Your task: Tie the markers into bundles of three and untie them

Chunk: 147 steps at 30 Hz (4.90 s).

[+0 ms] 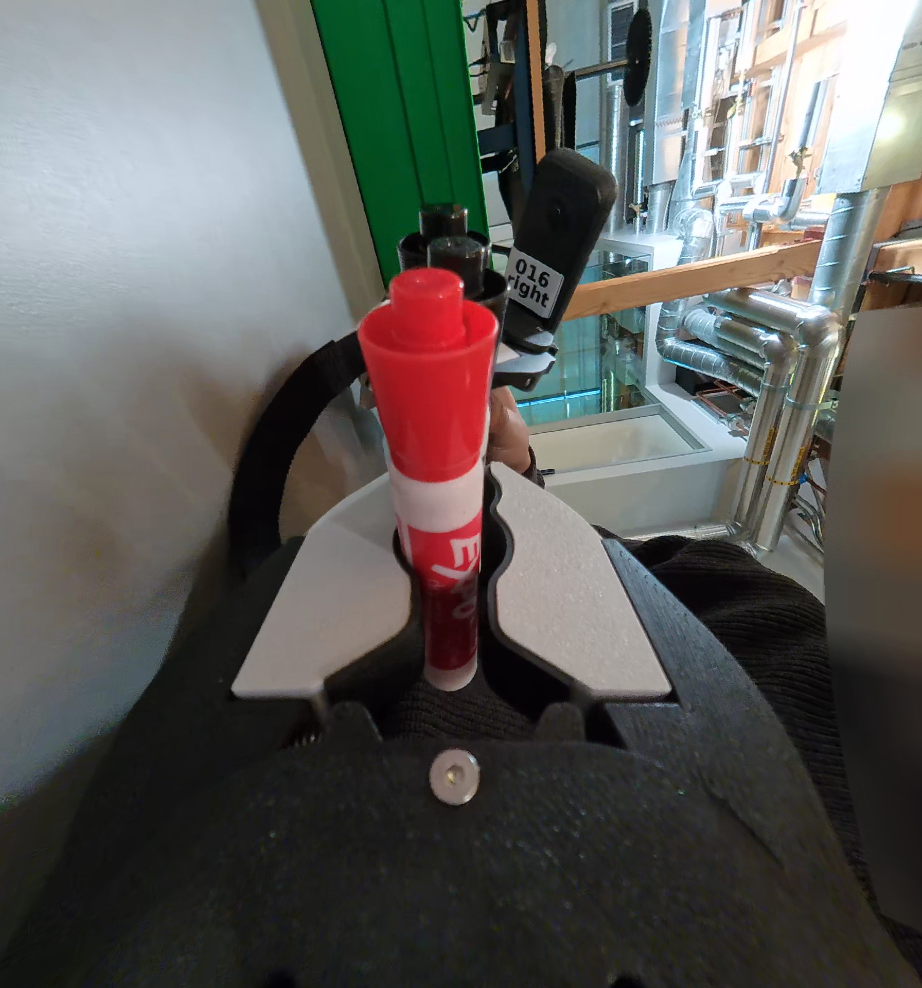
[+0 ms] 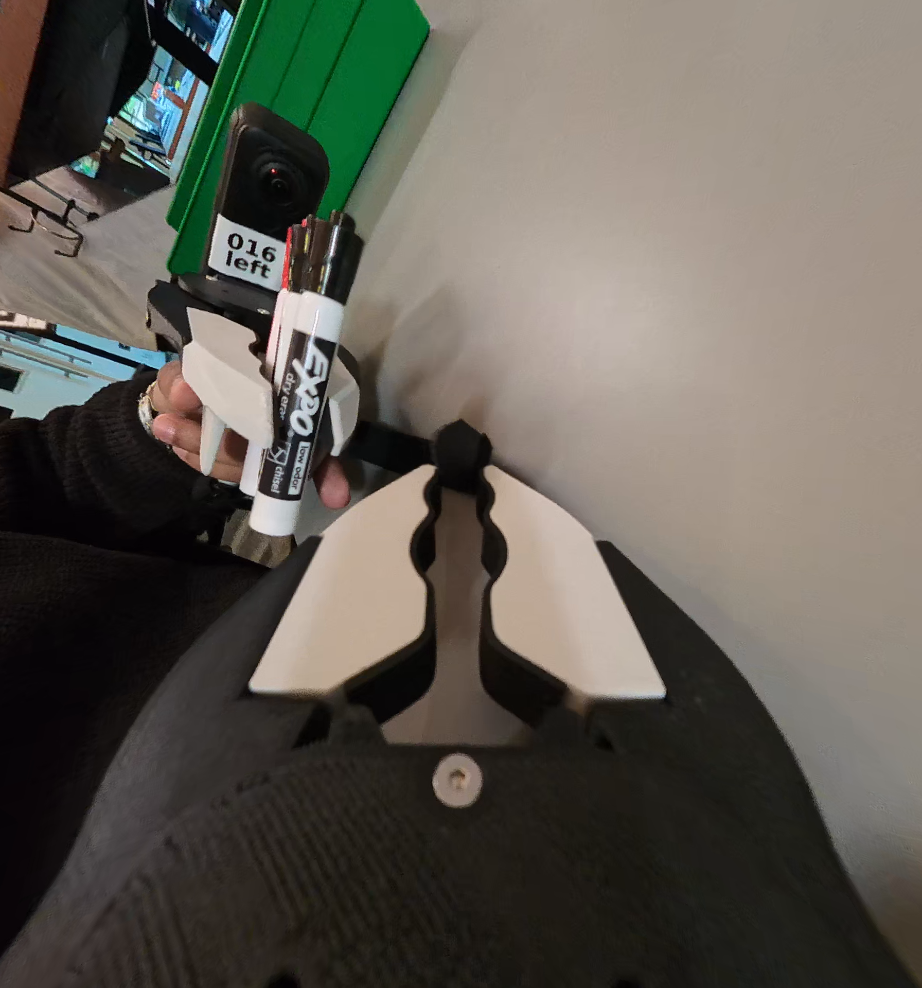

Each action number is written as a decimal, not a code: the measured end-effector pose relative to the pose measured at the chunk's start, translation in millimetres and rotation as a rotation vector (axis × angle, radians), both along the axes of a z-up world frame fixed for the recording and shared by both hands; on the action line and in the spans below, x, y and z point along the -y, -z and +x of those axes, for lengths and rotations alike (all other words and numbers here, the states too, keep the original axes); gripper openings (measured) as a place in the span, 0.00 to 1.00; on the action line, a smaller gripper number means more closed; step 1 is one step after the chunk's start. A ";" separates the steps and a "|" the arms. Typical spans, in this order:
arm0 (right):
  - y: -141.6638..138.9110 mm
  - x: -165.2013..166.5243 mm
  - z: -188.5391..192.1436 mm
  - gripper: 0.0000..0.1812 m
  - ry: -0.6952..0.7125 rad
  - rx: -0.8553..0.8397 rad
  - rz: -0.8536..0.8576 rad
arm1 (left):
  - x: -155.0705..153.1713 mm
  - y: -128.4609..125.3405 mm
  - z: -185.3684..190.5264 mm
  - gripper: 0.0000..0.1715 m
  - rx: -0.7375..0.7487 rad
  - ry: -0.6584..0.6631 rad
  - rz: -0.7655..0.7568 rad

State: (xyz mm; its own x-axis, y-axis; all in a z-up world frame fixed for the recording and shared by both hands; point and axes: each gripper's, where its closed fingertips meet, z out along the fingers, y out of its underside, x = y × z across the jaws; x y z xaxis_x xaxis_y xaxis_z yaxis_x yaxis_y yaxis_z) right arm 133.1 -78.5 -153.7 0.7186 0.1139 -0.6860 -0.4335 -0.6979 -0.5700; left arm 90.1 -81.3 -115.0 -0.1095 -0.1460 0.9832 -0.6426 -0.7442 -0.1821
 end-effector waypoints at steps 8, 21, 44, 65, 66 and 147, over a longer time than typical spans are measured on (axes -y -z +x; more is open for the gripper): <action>-4.2 -1.3 10.3 0.01 0.080 -0.105 0.001 | 2.7 -2.1 -0.9 0.11 0.010 0.012 0.001; -11.9 -16.1 19.4 0.01 0.283 -0.305 0.035 | 5.6 -2.9 -1.2 0.11 0.019 0.024 -0.005; -5.5 -19.1 31.7 0.01 0.425 -0.335 0.033 | 6.7 -6.3 -0.7 0.11 0.032 0.031 -0.047; -2.2 -17.1 -16.7 0.06 0.213 -0.464 -0.038 | 4.0 5.2 0.5 0.11 -0.029 0.015 -0.062; -2.9 -16.3 -20.4 0.10 0.184 -0.454 -0.039 | 3.7 5.3 0.5 0.11 -0.030 0.014 -0.063; -47.8 -30.2 -39.6 0.30 -0.051 -0.281 0.209 | -34.0 14.4 -36.8 0.12 -0.077 -0.082 0.009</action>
